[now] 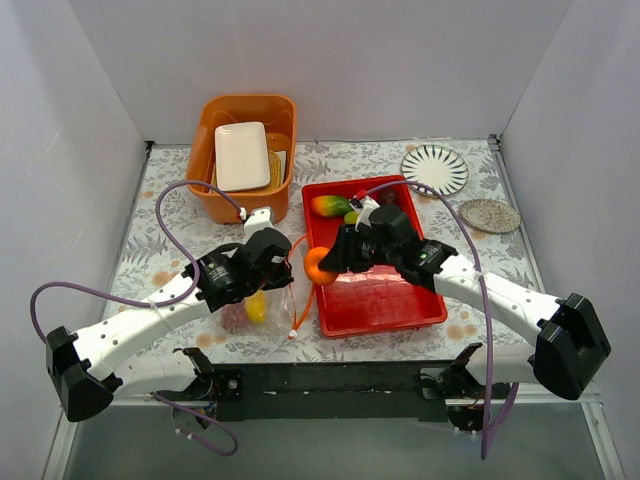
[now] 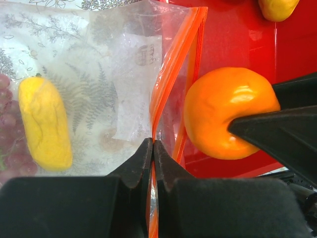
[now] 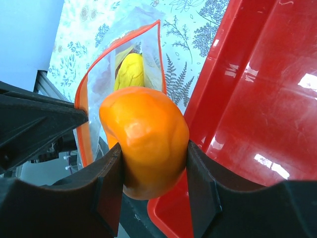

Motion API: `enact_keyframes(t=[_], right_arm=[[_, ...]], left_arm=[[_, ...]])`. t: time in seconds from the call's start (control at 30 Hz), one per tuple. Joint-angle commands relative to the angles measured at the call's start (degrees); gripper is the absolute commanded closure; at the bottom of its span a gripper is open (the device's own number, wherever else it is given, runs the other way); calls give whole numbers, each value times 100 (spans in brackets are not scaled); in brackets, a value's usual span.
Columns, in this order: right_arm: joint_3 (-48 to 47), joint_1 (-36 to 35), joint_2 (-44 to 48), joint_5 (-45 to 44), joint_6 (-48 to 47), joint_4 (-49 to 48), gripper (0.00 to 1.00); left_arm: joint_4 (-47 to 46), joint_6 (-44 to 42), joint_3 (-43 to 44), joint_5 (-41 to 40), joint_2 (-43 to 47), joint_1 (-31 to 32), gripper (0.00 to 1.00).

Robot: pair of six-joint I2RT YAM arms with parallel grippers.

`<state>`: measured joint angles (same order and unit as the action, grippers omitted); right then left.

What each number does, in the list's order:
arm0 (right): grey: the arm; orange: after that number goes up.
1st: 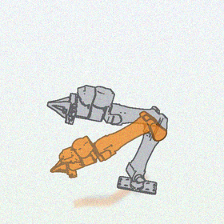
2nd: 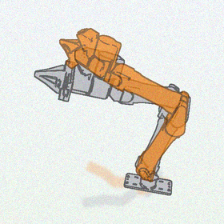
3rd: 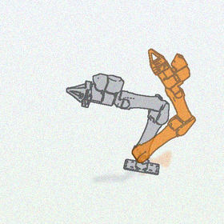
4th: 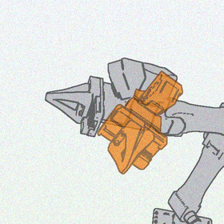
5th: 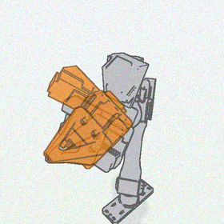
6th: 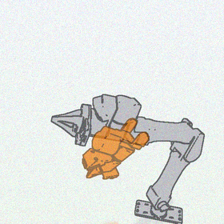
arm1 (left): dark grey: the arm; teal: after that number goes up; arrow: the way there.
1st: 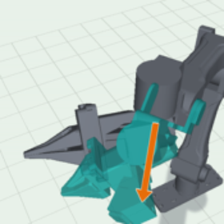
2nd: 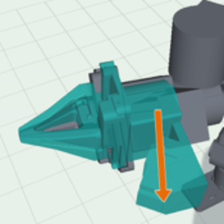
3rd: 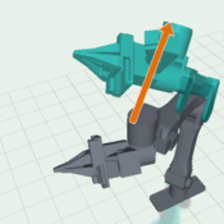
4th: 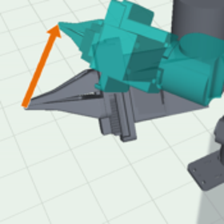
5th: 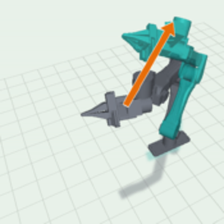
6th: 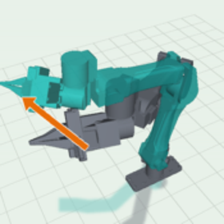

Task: Place the food in the zip-top bag and seal the zipper
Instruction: Place the fake fruit in the zipper food storage bag.

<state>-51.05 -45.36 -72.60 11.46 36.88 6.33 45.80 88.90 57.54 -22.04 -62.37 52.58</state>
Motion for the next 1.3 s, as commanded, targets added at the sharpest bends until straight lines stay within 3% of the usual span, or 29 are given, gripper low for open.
enact_keyframes(t=[0.0,0.47,0.67,0.7,0.8,0.93,1.17,1.27], right_arm=[[-397,-201,-202,-215,29,-61,73],[-1442,-781,-1256,-742,-155,721,71],[-1654,-825,-1301,-760,-296,703,52],[-1698,-825,-1275,-777,-331,712,42],[-1672,-825,-1082,-847,-410,668,29],[-1575,-825,-721,-1372,-454,712,19],[-1400,-781,-107,-2524,-498,1229,10],[-1338,-440,-35,-2860,-550,1467,5]], left_arm=[[-62,-13,100,-46,85,-46,100],[-80,-31,144,-28,111,-37,100],[25,-22,302,-116,146,-37,100],[43,-22,328,-151,146,-46,100],[113,4,407,-221,164,-37,100],[175,39,478,-336,234,-37,100],[315,39,636,-511,331,-46,100],[359,31,636,-529,366,-46,100]])
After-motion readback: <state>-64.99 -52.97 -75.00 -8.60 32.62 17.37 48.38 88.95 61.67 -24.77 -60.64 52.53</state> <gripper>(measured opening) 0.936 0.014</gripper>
